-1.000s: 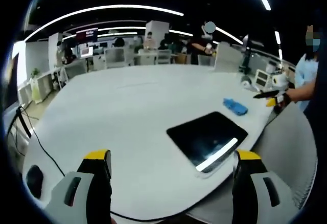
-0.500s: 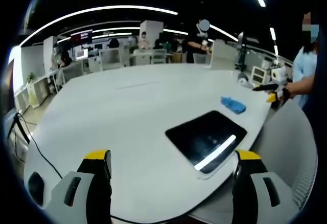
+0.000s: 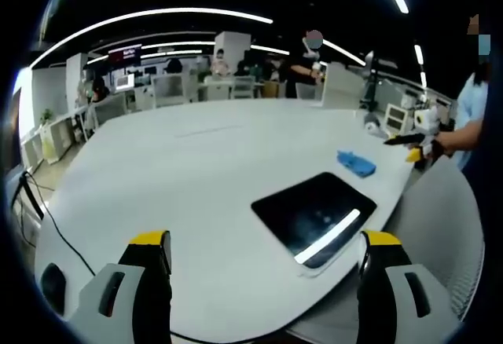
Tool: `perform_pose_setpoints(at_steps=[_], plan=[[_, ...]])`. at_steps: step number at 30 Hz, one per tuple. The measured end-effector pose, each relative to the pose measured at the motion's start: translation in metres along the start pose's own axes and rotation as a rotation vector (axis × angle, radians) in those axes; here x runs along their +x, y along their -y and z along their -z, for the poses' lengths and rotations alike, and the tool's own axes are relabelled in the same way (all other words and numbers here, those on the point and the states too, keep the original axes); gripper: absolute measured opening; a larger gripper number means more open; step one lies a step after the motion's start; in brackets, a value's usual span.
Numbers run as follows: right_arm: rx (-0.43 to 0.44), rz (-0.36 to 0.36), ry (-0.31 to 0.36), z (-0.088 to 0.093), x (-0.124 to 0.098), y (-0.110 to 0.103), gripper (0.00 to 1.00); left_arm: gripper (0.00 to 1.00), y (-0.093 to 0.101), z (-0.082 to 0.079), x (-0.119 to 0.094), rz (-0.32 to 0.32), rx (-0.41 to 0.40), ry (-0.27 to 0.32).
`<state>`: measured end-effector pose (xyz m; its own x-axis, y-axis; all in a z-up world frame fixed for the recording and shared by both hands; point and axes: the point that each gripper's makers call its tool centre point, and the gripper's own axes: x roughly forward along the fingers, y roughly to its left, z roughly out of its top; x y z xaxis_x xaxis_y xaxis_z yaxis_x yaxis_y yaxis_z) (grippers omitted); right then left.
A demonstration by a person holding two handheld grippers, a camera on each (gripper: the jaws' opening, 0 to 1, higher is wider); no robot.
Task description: Wipe the mirror surface with the cleaning cloth until all visible marks leave the cleaned area.
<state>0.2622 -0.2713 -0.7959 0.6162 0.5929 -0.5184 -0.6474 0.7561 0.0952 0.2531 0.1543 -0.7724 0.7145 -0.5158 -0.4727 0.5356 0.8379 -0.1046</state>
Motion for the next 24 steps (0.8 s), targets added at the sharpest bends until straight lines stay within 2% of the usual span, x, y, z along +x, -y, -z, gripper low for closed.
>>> perform_pose_setpoints(at_steps=[6,24], plan=[[-0.011,0.0,0.019,-0.0044,0.0009,-0.0037,1.0,1.0,0.0009,0.0005,0.0007,0.001,-0.006,-0.004],[0.004,-0.002,-0.005,-0.0009,0.0075,-0.0057,1.0,1.0,-0.0022,0.0034,-0.0013,-0.005,-0.011,-0.019]])
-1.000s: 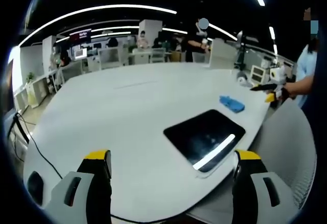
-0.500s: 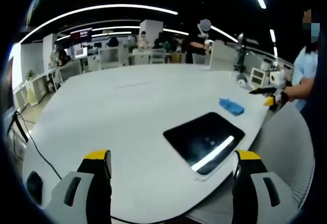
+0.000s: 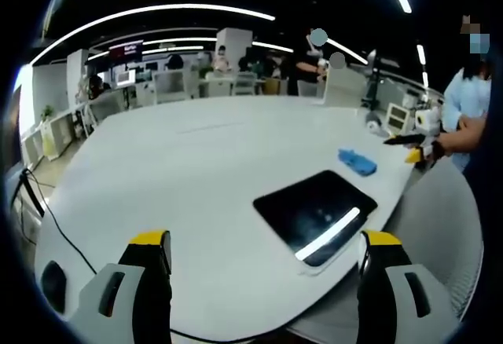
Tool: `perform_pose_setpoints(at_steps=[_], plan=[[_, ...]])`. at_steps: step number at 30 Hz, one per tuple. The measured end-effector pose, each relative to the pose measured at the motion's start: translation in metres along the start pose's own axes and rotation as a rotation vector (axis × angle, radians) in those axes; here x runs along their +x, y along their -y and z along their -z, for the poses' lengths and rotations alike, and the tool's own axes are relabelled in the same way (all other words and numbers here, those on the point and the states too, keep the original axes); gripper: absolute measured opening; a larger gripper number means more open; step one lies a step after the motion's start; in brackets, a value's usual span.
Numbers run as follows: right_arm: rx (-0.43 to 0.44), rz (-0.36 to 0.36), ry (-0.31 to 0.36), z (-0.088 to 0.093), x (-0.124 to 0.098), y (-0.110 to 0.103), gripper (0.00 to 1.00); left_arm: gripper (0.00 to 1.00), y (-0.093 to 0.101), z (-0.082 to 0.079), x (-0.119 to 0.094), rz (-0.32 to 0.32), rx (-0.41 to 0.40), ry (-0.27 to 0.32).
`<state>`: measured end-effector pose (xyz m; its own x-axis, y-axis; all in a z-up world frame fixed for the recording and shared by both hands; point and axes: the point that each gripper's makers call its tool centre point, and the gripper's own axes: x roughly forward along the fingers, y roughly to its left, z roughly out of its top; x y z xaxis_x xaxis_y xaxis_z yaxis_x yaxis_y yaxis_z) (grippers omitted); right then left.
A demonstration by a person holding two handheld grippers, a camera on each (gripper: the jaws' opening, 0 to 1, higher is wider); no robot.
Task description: Wipe the mirror surface with the cleaning cloth until all visible marks leave the cleaned area.
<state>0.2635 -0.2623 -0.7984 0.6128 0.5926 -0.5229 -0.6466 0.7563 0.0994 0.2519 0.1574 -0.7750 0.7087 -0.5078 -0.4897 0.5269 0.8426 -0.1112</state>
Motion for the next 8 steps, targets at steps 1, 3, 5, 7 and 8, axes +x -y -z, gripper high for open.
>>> perform_pose_setpoints(at_steps=[1,3,5,7,8], plan=[[0.003,0.0,-0.002,0.0003,-0.0002,-0.0005,1.0,1.0,0.0001,0.0008,0.0,0.001,-0.001,-0.004],[0.005,0.0,-0.003,0.0023,0.0006,0.0001,1.0,1.0,-0.0005,0.0024,0.0003,0.0,0.001,-0.013],[0.005,0.002,-0.002,0.0015,0.0004,-0.0013,1.0,1.0,-0.0003,0.0021,0.0006,0.002,0.004,-0.013],[0.006,0.001,-0.002,0.0014,0.0012,-0.0016,1.0,1.0,-0.0006,0.0028,0.0012,0.003,0.003,-0.022],[0.006,0.001,-0.002,0.0014,0.0013,-0.0021,1.0,1.0,-0.0006,0.0025,0.0013,0.003,0.004,-0.021]])
